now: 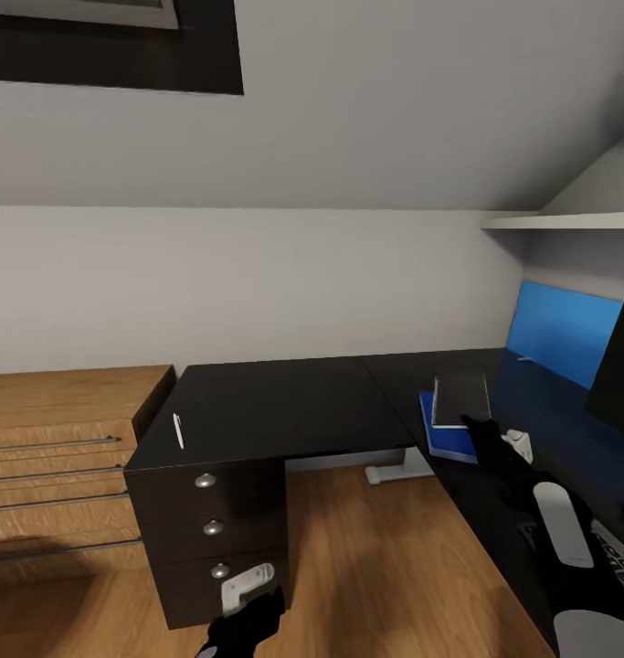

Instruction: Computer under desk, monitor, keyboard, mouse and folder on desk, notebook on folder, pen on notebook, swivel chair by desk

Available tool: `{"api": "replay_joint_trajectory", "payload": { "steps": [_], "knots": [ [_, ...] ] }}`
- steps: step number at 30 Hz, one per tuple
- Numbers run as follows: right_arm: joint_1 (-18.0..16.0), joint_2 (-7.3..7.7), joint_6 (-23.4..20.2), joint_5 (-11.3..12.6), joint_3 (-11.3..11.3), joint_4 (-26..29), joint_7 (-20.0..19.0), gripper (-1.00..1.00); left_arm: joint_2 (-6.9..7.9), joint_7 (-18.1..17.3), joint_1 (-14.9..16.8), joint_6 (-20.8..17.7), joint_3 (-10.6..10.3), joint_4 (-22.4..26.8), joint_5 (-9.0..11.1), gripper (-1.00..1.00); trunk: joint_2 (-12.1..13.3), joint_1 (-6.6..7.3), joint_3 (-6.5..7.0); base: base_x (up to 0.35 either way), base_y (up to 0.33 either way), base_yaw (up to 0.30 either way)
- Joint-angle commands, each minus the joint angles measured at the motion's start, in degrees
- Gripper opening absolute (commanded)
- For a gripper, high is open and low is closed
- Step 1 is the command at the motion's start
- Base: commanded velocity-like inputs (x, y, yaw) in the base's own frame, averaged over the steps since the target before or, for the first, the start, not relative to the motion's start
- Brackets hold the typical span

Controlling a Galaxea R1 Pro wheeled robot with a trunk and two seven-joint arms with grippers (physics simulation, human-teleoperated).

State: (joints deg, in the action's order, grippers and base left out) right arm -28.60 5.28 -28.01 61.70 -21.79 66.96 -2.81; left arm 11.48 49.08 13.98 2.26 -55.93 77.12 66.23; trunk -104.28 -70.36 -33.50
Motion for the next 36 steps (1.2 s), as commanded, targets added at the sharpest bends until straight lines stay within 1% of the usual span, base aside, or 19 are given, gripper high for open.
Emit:
{"api": "replay_joint_trajectory", "payload": {
  "steps": [1, 2, 3, 4, 5, 6, 8, 11, 15, 20, 23, 25, 26, 27, 30, 34, 36],
  "knots": [
    [-0.05, 0.11, -0.21, 0.12, -0.21, -0.79, 0.26, -1.00, 1.46, 0.48, 0.06, -5.48, -0.15, 3.90, 0.45, 1.00, -0.03, 0.01, -0.06, 0.000, 0.000, 0.000],
    [-0.05, 0.20, -0.16, 0.11, -0.25, -1.25, 0.89, -1.00, 2.47, 0.71, 0.07, -8.80, -0.15, 5.86, 0.55, 1.00, -0.03, 0.01, -0.06, 0.000, 0.000, 0.000],
    [-0.08, 0.29, -0.11, 0.10, -0.29, -1.56, 1.69, -1.00, 3.40, 0.90, 0.07, -11.22, -0.13, 7.36, 0.88, 1.00, -0.03, 0.01, -0.06, 0.000, 0.000, 0.000],
    [-0.10, 0.34, -0.08, 0.10, -0.31, -1.75, 2.49, -1.00, 4.05, 1.03, 0.06, -12.79, -0.09, 8.37, 1.57, 1.00, -0.03, 0.01, -0.06, 0.000, 0.000, 0.000],
    [-0.12, 0.32, -0.06, 0.10, -0.34, -1.92, 3.38, -1.00, 4.67, 1.15, 0.06, -14.17, 0.06, 9.31, 3.64, 1.00, -0.03, 0.01, -0.06, 0.000, 0.000, 0.000],
    [-0.12, 0.31, -0.05, 0.09, -0.34, -1.96, 3.58, -1.00, 4.79, 1.18, 0.06, -14.47, 0.09, 9.57, 4.32, 1.00, -0.03, 0.01, -0.06, 0.000, 0.000, 0.000],
    [-0.13, 0.28, -0.04, 0.12, -0.35, -2.04, 4.15, -1.00, 5.05, 1.32, 0.07, -15.39, 0.04, 10.80, 6.41, 1.00, -0.03, 0.01, -0.06, 0.000, 0.000, 0.000],
    [-0.14, 0.27, -0.07, 0.19, -0.36, -2.08, 4.89, -1.00, 5.16, 2.14, 0.06, -15.90, -0.03, 11.78, 7.48, 1.00, -0.03, 0.01, -0.06, 0.000, 0.000, 0.000],
    [-0.17, 0.26, -0.13, 0.39, -0.42, -2.11, 6.13, -1.00, 5.21, 3.92, 0.06, -16.10, -0.05, 12.18, 7.99, 1.00, -0.03, 0.01, -0.06, 0.000, 0.000, 0.000],
    [-0.19, 0.19, -0.20, 0.77, -0.50, -2.16, 8.26, -1.00, 5.22, 4.44, 0.06, -16.14, -0.06, 12.26, 8.03, 1.00, -0.03, 0.01, -0.06, 0.001, 0.000, 0.000],
    [-0.20, 0.18, -0.20, 2.51, -0.57, -2.17, 9.73, -1.00, 5.22, 4.50, 0.07, -16.14, -0.06, 12.26, 8.03, 1.00, -0.03, 0.01, -0.06, 0.062, 0.000, 0.000],
    [-0.20, 0.21, -0.20, 6.04, -0.60, -2.14, 11.76, -1.00, 5.22, 4.52, 0.07, -16.14, -0.06, 12.20, 8.06, 1.00, -0.03, 0.01, -0.06, 0.187, 0.000, 0.000],
    [-0.17, 0.24, -0.20, 9.13, -0.62, -2.10, 13.88, -1.00, 5.22, 4.51, 0.08, -16.14, 0.05, 12.07, 8.10, 1.00, -0.03, 0.01, -0.06, 0.122, 0.000, 0.000],
    [-0.16, 0.25, -0.19, 9.70, -0.62, -2.08, 14.29, -1.00, 5.22, 4.49, 0.06, -16.14, 0.08, 12.04, 8.11, 1.00, -0.03, 0.01, -0.06, 0.078, 0.000, 0.000],
    [-0.15, 0.25, -0.15, 10.32, -0.62, -2.08, 14.73, -1.00, 5.22, 4.47, 0.06, -16.14, 0.01, 12.02, 8.12, 1.00, -0.03, 0.01, -0.06, 0.048, 0.000, 0.000],
    [-0.18, 0.26, -0.12, 10.67, -0.62, -2.08, 15.11, -1.00, 5.22, 4.47, 0.04, -16.14, -0.08, 12.00, 8.12, 1.00, -0.03, 0.01, -0.06, 0.063, 0.000, 0.000],
    [-0.17, 0.28, -0.08, 10.71, -0.62, -2.05, 16.59, -1.00, 5.11, 4.45, 0.07, -16.14, -0.19, 12.00, 8.15, 1.00, -0.03, 0.01, -0.06, 0.195, 0.000, 0.000]
  ]
}}
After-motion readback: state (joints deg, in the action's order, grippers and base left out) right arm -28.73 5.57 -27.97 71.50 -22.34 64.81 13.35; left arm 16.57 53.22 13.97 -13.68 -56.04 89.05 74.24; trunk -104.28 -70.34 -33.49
